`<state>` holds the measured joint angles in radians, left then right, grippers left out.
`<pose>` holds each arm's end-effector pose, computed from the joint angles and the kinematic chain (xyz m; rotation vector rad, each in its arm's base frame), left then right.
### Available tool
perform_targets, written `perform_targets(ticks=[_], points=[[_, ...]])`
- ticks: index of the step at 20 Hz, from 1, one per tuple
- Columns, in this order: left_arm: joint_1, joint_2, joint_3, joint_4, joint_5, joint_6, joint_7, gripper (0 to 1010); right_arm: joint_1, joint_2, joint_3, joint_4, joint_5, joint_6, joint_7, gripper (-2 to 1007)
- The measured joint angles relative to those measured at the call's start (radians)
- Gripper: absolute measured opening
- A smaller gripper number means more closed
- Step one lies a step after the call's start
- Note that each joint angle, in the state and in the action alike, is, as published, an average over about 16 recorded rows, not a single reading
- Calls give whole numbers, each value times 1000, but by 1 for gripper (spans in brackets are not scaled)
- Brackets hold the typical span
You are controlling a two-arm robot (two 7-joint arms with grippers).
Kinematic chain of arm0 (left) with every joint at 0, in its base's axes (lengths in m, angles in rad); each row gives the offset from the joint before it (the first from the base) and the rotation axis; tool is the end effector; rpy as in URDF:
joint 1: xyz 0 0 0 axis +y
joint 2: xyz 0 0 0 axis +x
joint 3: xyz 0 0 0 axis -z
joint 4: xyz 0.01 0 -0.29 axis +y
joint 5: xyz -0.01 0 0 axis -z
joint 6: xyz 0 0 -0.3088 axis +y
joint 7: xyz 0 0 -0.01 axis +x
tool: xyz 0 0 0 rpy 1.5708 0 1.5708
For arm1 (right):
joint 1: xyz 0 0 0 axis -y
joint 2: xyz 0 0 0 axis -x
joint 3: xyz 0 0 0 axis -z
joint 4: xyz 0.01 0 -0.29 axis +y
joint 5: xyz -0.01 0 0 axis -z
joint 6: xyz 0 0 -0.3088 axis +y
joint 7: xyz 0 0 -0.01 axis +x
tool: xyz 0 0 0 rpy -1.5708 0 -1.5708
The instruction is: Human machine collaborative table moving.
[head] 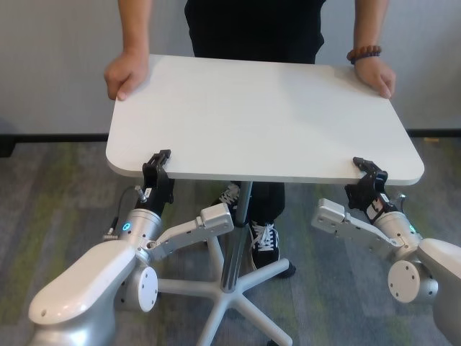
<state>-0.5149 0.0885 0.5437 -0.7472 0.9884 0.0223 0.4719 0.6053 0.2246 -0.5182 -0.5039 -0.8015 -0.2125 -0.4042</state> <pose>0.4286 -0.0659 -0.3764 0.8890 -1.1765 1.1921 0.4390 -0.0509 -0.3970 -0.9476 -0.9701 -1.1658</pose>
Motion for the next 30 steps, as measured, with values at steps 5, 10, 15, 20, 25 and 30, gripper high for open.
perform_targets(ticks=[5, 10, 15, 20, 25, 30], points=[[1, 0, 0, -1, 1, 4, 0, 327, 0, 0, 0, 0, 0, 0, 0, 352], [1, -1, 0, -2, 1, 6, 0, 368, 0, -1, 0, 1, 0, -1, 1, 365], [1, -1, 0, -3, 2, 8, 0, 459, 0, -1, 0, 1, 0, -1, 1, 427], [2, -1, 0, -4, 2, 9, 0, 608, 1, -1, 0, 1, 0, -1, 1, 547], [2, -1, 0, -4, 2, 10, 0, 773, 1, -1, 0, 1, 0, -1, 1, 711], [5, 1, 0, -11, 0, 14, -3, 902, -2, 1, -1, -5, -1, -1, 5, 865]])
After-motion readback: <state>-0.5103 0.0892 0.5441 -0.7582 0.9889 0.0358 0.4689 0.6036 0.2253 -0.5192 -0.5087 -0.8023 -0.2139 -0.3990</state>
